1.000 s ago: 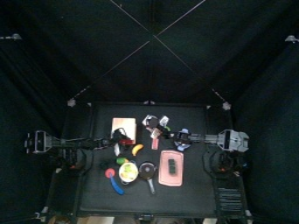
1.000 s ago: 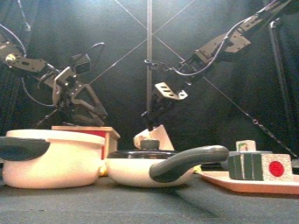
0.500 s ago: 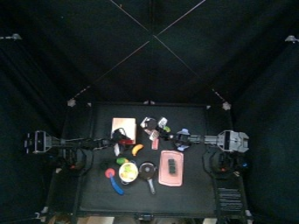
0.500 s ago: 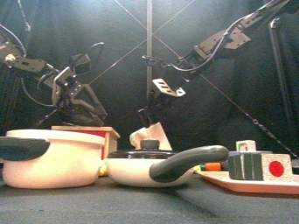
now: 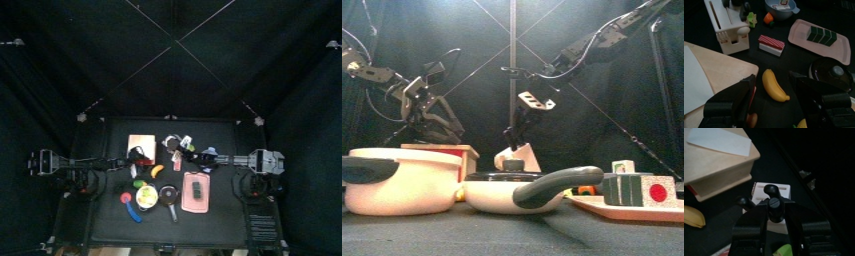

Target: Pull out knife sharpener

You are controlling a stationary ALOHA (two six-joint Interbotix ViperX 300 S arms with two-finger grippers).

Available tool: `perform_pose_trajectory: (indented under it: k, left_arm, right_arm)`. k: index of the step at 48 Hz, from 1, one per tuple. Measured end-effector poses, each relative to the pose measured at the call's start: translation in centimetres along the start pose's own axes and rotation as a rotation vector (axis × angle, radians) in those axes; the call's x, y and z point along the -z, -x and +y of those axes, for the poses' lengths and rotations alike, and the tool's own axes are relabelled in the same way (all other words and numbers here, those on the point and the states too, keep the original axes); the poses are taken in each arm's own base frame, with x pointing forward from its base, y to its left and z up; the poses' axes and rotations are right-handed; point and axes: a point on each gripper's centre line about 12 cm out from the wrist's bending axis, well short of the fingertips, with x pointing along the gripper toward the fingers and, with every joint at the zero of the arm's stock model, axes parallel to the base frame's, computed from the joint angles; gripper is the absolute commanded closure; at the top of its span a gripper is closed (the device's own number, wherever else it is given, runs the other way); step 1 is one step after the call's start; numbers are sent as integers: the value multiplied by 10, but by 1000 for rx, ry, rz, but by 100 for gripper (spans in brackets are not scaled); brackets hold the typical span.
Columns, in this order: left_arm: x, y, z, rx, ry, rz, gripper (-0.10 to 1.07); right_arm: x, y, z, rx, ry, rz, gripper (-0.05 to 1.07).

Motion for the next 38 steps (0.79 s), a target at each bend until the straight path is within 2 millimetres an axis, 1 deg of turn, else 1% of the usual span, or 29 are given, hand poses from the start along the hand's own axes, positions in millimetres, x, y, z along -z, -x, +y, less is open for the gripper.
perform_pose_trajectory:
  k: [11, 24, 38]
  left_arm:
    - [0, 0, 0, -1, 1, 0, 6]
    - [1, 0, 0, 0, 1, 3, 6]
    - [0, 0, 0, 0, 0, 0, 6]
  right_arm:
    - [-9, 1, 3, -2, 24, 14, 39]
    - [-11, 0, 8, -5, 35, 12, 39]
    - [-15, 4, 13, 11, 94, -14, 39]
